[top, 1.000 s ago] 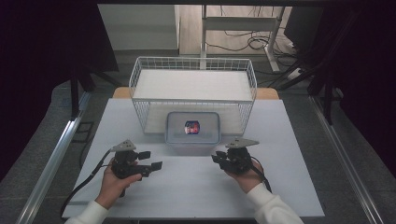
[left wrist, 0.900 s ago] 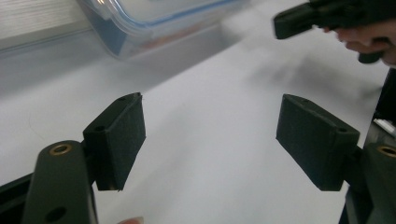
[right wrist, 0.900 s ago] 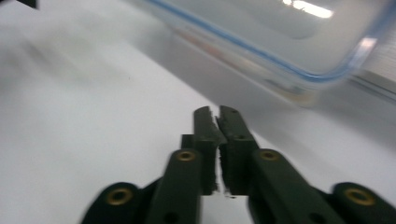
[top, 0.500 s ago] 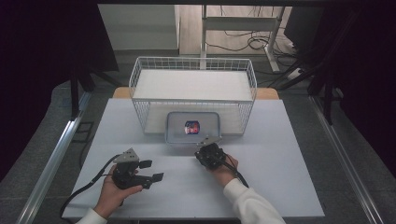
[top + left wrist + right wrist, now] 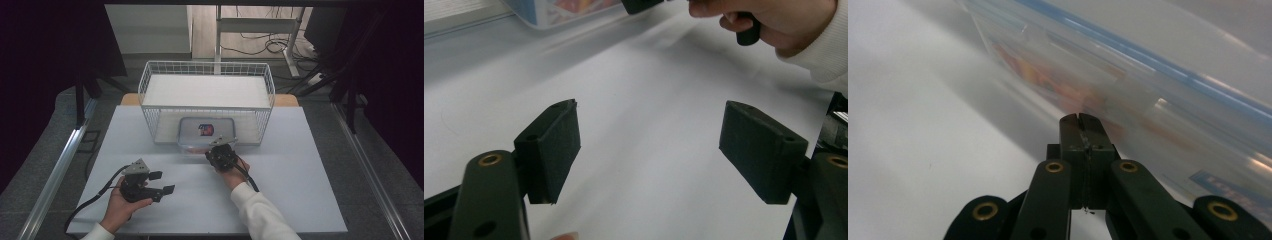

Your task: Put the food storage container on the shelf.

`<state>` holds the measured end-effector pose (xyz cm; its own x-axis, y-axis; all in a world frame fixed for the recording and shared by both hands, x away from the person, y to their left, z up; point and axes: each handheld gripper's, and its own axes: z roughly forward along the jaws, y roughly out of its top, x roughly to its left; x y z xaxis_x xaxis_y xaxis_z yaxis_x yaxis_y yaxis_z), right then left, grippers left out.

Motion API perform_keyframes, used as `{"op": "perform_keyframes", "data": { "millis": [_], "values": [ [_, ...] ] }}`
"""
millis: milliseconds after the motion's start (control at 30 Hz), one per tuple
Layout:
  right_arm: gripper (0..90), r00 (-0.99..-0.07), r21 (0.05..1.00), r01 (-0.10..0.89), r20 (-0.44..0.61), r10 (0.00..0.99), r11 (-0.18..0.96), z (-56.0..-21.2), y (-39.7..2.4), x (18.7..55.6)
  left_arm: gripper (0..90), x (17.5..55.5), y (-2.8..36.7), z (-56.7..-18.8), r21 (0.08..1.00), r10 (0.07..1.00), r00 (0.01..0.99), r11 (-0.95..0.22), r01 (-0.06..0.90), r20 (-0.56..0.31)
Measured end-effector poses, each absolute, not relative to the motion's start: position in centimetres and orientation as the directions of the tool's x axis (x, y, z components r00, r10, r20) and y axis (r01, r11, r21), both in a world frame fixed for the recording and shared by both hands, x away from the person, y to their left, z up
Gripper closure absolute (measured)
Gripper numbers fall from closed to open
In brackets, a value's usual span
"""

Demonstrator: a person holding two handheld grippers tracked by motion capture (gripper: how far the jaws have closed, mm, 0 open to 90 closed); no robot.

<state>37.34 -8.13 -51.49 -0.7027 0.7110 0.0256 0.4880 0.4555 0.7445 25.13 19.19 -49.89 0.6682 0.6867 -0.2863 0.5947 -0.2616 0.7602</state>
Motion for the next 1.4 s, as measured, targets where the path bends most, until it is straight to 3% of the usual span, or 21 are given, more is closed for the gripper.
{"op": "perform_keyframes", "data": {
  "millis": [633,967,1167,1400],
  "values": [
    [88.8,-0.626,0.751,0.535,0.045,0.779,0.387,-51.0,-6.5,42.3,24.3,25.5,19.3,-50.1,0.753,0.685,0.671,-0.275,0.598,-0.283],
    [88.8,-0.586,0.747,0.548,0.022,0.81,0.376,-50.7,-6.9,43.0,24.3,25.3,19.4,-50.1,0.755,0.687,0.678,-0.293,0.587,-0.261],
    [88.7,-0.63,0.771,0.543,0.113,0.768,0.332,-49.5,-7.5,41.6,24.8,25.5,19.5,-49.7,0.768,0.688,0.667,-0.251,0.59,-0.287],
    [88.7,-0.667,0.791,0.5,0.091,0.739,0.353,-46.0,-12.3,37.5,24.8,25.1,19.5,-49.7,0.772,0.697,0.667,-0.262,0.579,-0.264]
  ]
}}
